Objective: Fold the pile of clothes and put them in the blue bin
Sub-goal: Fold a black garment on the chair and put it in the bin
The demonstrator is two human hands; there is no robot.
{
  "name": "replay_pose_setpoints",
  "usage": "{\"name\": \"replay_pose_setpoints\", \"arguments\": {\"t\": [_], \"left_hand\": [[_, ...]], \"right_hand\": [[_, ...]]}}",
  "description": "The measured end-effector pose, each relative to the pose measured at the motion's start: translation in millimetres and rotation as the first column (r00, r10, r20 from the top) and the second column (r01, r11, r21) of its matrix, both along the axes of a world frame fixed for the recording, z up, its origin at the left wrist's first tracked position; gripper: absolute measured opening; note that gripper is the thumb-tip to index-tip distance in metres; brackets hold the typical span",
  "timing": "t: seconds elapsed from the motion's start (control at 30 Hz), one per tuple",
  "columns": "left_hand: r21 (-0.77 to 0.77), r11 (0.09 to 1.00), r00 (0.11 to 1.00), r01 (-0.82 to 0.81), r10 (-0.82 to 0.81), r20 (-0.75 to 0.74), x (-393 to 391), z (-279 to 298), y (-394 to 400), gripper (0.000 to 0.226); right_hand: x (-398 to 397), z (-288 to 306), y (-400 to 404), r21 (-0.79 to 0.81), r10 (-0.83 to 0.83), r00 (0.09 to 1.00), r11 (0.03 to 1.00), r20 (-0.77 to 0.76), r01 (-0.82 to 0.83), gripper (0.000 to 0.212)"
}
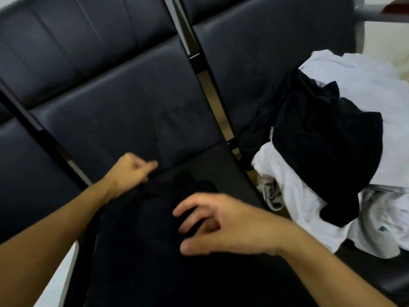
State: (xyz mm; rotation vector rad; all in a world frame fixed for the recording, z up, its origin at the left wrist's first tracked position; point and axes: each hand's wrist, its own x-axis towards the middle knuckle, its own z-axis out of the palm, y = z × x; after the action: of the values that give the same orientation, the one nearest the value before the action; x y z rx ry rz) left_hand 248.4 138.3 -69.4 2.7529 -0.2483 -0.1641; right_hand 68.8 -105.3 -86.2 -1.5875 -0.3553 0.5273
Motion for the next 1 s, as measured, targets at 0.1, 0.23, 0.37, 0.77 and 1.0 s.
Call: {"name": "replay_pose_setpoints", "arguments": {"t": [0.1, 0.23, 0.37, 0.77, 1.0], "left_hand": [[0.327, 0.937, 0.991, 0.125, -0.100, -0.092, -13.1, -16.8, 59.7, 0.050], [0.379, 0.882, 0.960, 0.280, -0.262, -0.098, -8.9, -39.8, 47.6, 0.015], [0.447, 0.692, 0.819, 0.566, -0.533, -0.212, 6.1, -73.0, -10.0, 0.072], [0.000, 0.899, 0.852, 0.438, -0.415, -0.320, 14.2, -89.8, -30.1, 0.016], [-0.123, 0.950, 0.860, 0.287, -0.312, -0.404, -14.5, -31.1, 22.8, 0.039]], "right_hand": [[-2.0, -20.3, 3.5, -0.343, 0.087, 0.996, 0.936, 0.019, -0.075, 0.046], [-0.7, -43.1, -6.7, -0.916, 0.030, 0.999, 0.401, 0.018, 0.005, 0.064], [-4.1, -54.4, 9.1, -0.886, -0.002, 0.984, 0.437, -0.178, -0.159, 0.083], [5.1, -69.0, 20.0, -0.600, -0.293, 0.956, 0.765, -0.001, 0.234, 0.017], [10.2, -45.5, 5.0, -0.273, -0.575, 0.792, 0.743, 0.206, 0.611, 0.017]]}}
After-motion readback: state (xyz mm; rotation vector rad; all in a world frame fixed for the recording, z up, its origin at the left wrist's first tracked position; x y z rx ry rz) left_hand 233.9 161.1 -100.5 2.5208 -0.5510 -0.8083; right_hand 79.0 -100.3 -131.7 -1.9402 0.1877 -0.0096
